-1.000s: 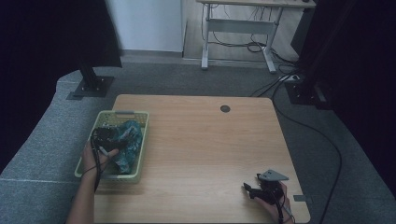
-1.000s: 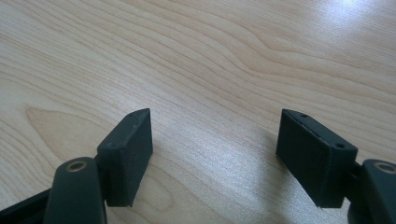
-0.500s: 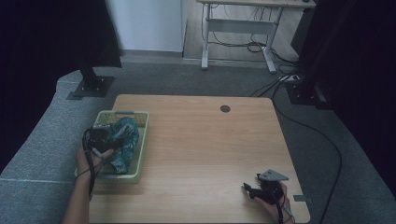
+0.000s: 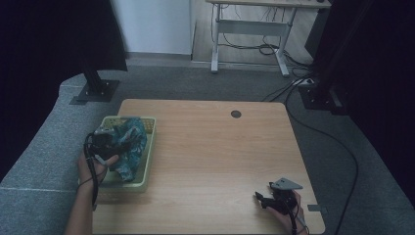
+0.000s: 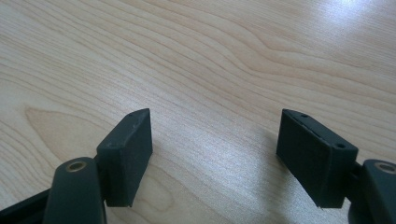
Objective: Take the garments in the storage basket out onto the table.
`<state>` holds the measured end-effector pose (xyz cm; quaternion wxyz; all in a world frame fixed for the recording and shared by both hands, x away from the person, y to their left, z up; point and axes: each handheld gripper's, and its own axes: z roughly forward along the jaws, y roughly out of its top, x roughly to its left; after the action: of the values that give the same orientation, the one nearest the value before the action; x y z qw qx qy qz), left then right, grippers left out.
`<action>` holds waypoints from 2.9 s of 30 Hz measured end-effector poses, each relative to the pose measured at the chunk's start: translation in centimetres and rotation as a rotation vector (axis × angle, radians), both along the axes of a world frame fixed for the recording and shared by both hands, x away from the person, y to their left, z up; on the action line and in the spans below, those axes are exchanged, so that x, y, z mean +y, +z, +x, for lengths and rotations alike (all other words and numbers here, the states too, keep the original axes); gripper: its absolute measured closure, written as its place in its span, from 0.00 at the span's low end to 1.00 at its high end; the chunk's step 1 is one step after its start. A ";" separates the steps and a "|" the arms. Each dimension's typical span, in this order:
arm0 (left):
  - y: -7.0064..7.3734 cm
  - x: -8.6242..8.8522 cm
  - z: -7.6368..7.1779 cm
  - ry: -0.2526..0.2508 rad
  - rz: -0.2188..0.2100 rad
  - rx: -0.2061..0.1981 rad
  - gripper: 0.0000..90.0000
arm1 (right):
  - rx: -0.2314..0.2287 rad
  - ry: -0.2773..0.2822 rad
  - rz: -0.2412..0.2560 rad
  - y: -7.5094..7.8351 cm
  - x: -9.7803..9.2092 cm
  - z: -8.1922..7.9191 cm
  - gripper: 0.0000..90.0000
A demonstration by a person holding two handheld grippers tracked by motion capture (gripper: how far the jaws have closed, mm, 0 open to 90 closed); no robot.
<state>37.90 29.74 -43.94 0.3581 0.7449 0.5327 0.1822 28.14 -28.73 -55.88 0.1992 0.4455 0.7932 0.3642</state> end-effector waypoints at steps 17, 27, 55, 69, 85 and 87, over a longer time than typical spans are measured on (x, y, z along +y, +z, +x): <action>0.8 0.8 -1.8 -0.022 -0.036 -0.048 0.83 | 0.000 -0.001 0.000 0.0 0.0 0.0 0.29; 1.8 0.4 -2.4 -0.041 -0.039 -0.082 0.83 | 0.000 -0.001 0.000 0.0 0.0 0.0 0.29; 4.6 -1.3 -3.6 -0.102 -0.038 -0.156 0.83 | 0.000 -0.001 -0.001 0.0 0.0 0.0 0.29; 5.6 -3.3 -4.0 -0.151 -0.014 -0.179 0.82 | -0.001 0.000 -0.001 0.0 0.0 0.0 0.29; 5.3 -4.5 -3.7 -0.175 -0.017 -0.173 0.83 | -0.001 0.000 -0.001 0.0 0.0 0.0 0.29; 5.3 -4.7 -3.7 -0.180 -0.016 -0.173 0.82 | -0.001 0.000 -0.001 0.0 0.0 0.0 0.29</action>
<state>34.22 24.99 -38.61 0.4234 0.7684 0.4323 0.2086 28.16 -28.74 -55.89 0.1998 0.4454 0.7931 0.3642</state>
